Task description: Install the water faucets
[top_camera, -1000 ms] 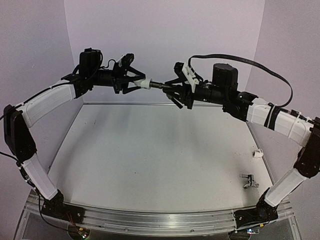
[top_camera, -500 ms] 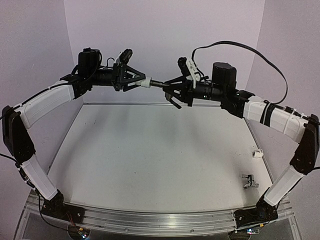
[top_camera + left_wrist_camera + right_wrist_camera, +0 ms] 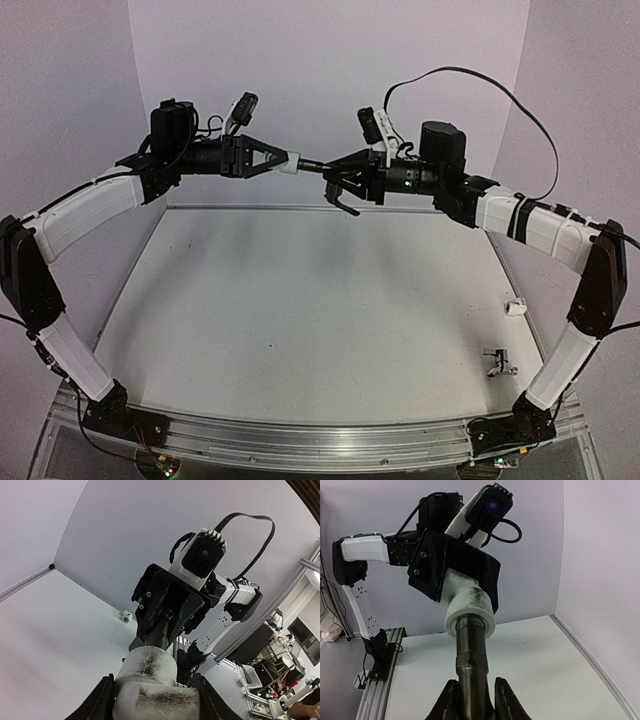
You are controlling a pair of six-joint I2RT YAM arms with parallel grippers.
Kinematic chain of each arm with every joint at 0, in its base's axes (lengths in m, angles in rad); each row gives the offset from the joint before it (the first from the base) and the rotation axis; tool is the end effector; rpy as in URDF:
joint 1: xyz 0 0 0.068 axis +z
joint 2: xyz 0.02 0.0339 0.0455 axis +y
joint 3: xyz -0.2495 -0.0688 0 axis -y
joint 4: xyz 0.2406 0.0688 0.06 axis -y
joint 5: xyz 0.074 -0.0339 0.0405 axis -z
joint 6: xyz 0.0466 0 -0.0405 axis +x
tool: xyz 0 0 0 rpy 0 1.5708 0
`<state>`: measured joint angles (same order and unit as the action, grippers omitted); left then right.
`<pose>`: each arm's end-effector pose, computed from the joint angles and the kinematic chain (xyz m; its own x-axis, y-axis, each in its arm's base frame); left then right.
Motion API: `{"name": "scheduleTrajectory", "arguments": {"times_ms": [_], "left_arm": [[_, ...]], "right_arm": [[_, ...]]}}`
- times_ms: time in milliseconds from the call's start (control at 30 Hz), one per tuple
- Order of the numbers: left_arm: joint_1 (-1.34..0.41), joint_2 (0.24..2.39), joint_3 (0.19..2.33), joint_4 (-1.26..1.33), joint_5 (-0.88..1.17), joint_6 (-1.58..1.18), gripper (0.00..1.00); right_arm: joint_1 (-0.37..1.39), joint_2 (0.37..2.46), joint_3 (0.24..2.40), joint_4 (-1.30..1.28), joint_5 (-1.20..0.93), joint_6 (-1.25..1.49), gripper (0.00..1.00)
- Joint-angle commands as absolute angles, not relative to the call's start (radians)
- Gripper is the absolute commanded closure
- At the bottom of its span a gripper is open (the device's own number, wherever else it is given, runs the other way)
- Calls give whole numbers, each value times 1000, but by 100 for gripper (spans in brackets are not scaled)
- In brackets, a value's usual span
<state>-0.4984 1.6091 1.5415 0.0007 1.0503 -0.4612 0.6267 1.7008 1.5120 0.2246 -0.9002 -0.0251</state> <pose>0.3062 -0.2127 0.3999 -0.4967 0.0184 -0.8677 0.8676 0.0348 -0.4960 0.3049 0.2658 0.3784 0.0540 0.0199 -0.9983 -0.9976 0.0447 -0.0531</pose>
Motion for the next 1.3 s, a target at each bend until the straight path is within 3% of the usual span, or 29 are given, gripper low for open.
{"name": "scheduleTrajectory", "arguments": {"times_ms": [0,1267], "left_arm": [[-548,1552,1504,92,1088,-319,100],[-531,1601,1487,112,1317,466,100]], "right_arm": [[645,1713,1604,404,-985,104,100],[645,1774,1660,608,-1063,781,100]]}}
